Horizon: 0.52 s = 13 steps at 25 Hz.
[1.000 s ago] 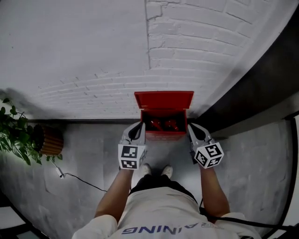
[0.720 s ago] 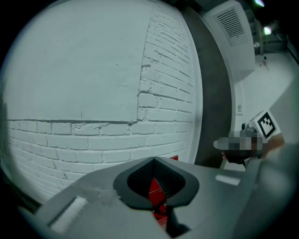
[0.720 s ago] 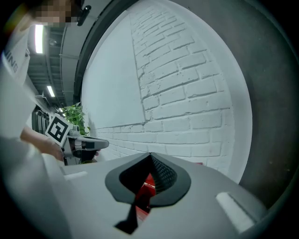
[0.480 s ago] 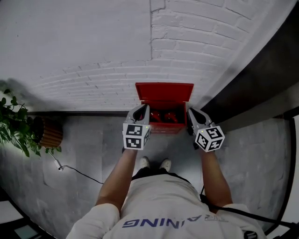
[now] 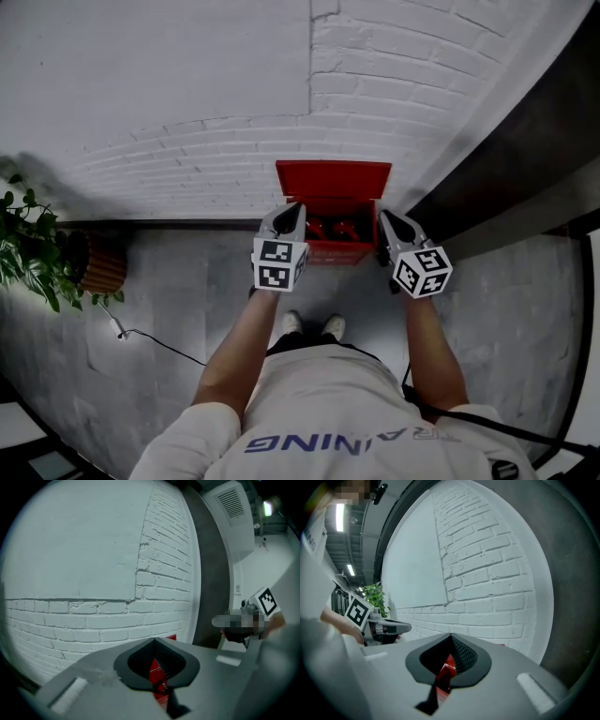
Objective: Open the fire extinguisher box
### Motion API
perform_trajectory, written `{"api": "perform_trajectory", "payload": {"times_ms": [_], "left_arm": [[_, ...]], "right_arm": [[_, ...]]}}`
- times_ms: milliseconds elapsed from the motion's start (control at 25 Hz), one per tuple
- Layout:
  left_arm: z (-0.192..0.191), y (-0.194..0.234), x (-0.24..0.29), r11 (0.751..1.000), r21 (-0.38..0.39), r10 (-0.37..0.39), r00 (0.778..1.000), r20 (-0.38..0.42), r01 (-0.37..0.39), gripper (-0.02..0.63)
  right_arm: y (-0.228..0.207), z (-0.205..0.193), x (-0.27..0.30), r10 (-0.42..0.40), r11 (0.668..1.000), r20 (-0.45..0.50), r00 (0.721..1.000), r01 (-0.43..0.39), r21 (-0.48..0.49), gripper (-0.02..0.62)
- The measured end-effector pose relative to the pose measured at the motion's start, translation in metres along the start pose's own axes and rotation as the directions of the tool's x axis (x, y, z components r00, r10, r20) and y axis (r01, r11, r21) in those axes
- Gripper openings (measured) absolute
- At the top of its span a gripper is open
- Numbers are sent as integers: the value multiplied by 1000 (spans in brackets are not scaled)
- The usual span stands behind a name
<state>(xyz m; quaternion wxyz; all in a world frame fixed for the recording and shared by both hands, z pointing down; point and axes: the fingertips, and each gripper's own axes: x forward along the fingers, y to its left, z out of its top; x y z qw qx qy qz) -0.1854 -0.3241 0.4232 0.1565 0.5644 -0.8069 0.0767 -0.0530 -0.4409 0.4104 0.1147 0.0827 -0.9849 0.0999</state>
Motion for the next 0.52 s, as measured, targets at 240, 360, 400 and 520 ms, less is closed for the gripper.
{"api": "perform_trajectory", "payload": {"times_ms": [240,360,400,520], "left_arm": [[2,4,-2,1000,4,1,1000,5,-1,5],[1,5,-1,1000,4,-3,1000,-1,3,5],[0,6,0,1000,4,-4,1000,-2,4,5],[-2,7,3,1000,1,-6,1000,-1,6,5]], "right_arm": [[-4,3,0,-18,1000,4,1000,18,-5,2],[-5,3,1,-23,1000,3,1000,23,-5,2],[-5,3,1,-24,1000,3,1000,24,-4,2],[-5,2,3,-23,1000,1,1000,23,-3,2]]}}
